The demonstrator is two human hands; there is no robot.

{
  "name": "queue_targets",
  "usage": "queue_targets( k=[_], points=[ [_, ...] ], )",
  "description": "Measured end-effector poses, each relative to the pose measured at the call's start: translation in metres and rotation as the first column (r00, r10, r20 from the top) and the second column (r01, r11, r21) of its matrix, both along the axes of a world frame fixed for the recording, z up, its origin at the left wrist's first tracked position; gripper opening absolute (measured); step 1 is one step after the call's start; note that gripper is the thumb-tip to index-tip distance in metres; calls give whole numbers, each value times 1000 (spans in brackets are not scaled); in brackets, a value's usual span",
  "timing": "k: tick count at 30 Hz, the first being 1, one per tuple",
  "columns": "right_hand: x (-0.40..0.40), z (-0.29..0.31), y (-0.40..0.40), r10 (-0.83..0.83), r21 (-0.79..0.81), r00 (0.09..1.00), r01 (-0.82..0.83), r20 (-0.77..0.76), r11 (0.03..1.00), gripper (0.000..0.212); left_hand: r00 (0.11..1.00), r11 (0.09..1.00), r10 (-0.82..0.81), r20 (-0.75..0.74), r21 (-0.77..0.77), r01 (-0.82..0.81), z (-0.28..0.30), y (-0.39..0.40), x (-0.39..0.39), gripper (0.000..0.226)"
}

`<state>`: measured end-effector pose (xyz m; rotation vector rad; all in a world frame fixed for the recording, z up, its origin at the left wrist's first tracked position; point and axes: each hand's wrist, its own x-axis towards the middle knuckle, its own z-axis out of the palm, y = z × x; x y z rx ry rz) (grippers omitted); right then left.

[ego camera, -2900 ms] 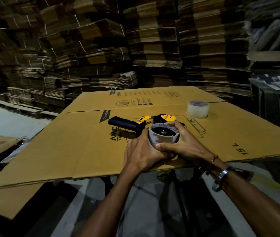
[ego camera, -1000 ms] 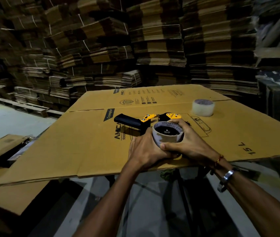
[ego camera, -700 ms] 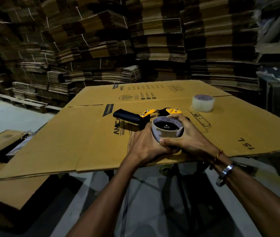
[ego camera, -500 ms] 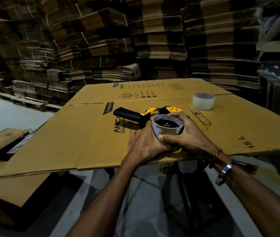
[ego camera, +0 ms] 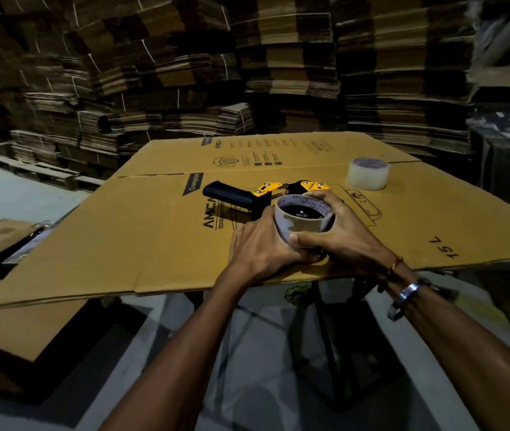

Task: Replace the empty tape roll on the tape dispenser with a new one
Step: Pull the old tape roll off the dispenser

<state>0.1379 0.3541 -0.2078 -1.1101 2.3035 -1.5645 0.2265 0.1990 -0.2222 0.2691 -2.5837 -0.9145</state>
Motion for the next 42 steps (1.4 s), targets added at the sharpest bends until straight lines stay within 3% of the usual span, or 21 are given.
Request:
queue_targets(
  k=[14,16,19,21,23,28,35,42],
  points=[
    [4,4,0,34,-43,997,-31,75,999,69,1000,1000,-15,7,17,15,-2,-1,-1,99],
    [5,4,0,39,-32,996,-37,83,999,78,1000,1000,-17,0,19,17,-2,-2,0,97],
    [4,4,4,47,20,995,-49,88,999,116,1000,999,-26,-8,30,26,-3,-3,0,94],
    [4,5,5,77,69,994,-82,77,994,126,1000,999,-22,-18,28,22,-3,-4,1,95],
    [5,5,3,82,89,995,-87,60,992,122,1000,1000,-14,-22,23,14,-2,-4,0,97],
    [1,3,2,79,47,997,-80,24,996,88,1000,1000,-15,-24,14,15,-2,-4,-2,100],
    [-6,3,4,116,50,993,-118,33,992,87,1000,1000,-17,-25,13,17,-4,-5,-5,100],
    [3,2,-1,22,6,1000,-22,-6,1000,79,1000,1000,5,-23,7,-5,-4,-1,-4,100]
  ],
)
